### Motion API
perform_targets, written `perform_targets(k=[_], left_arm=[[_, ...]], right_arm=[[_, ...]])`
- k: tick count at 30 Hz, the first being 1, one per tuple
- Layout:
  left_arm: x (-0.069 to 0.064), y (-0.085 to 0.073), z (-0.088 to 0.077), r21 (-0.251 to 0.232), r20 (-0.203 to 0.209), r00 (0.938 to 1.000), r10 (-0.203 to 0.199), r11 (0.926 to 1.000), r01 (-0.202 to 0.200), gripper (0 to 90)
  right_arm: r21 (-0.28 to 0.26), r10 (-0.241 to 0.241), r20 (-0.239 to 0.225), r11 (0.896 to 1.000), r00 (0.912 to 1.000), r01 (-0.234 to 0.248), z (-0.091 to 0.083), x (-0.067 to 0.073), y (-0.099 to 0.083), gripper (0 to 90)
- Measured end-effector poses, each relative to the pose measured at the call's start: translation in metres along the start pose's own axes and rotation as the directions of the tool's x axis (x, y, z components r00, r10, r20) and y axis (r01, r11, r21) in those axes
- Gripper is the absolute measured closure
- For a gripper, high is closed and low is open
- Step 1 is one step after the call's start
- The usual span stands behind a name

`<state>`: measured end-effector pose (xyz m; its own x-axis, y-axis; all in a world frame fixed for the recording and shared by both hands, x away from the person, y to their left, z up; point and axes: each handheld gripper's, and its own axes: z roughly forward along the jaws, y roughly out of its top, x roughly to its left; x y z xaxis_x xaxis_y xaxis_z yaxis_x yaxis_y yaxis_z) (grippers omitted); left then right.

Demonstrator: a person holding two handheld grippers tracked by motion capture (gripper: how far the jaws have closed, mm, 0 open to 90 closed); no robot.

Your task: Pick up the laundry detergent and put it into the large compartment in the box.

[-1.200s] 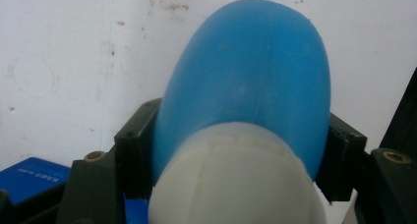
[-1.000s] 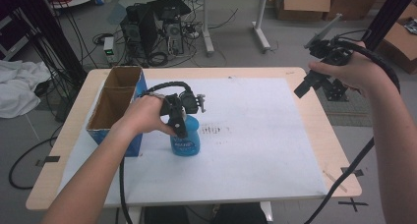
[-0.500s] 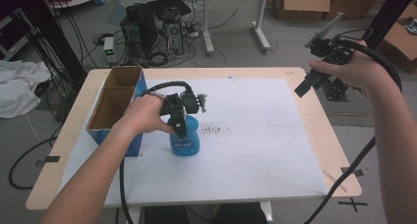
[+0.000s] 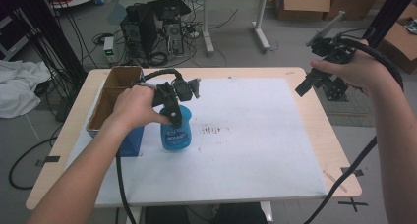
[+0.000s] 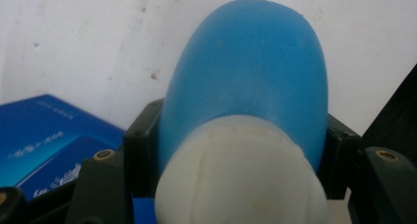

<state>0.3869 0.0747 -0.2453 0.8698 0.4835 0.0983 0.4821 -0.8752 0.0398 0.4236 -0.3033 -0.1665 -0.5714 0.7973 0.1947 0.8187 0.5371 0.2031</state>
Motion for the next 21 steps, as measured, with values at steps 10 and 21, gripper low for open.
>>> perform_targets(k=[10, 21], left_arm=[[0.024, -0.017, -0.063, -0.055, -0.004, 0.9702, -0.242, 0.9687, 0.242, 36.7], [0.060, -0.057, -0.120, -0.120, -0.010, 0.8223, -0.569, 0.8172, 0.564, 36.9]], right_arm=[[-0.010, -0.012, -0.003, 1.000, 0.9999, 0.012, -0.003, 0.004, 0.003, 16.8], [-0.019, -0.025, -0.011, 1.000, 0.9996, 0.025, -0.003, 0.008, 0.006, 16.8]])
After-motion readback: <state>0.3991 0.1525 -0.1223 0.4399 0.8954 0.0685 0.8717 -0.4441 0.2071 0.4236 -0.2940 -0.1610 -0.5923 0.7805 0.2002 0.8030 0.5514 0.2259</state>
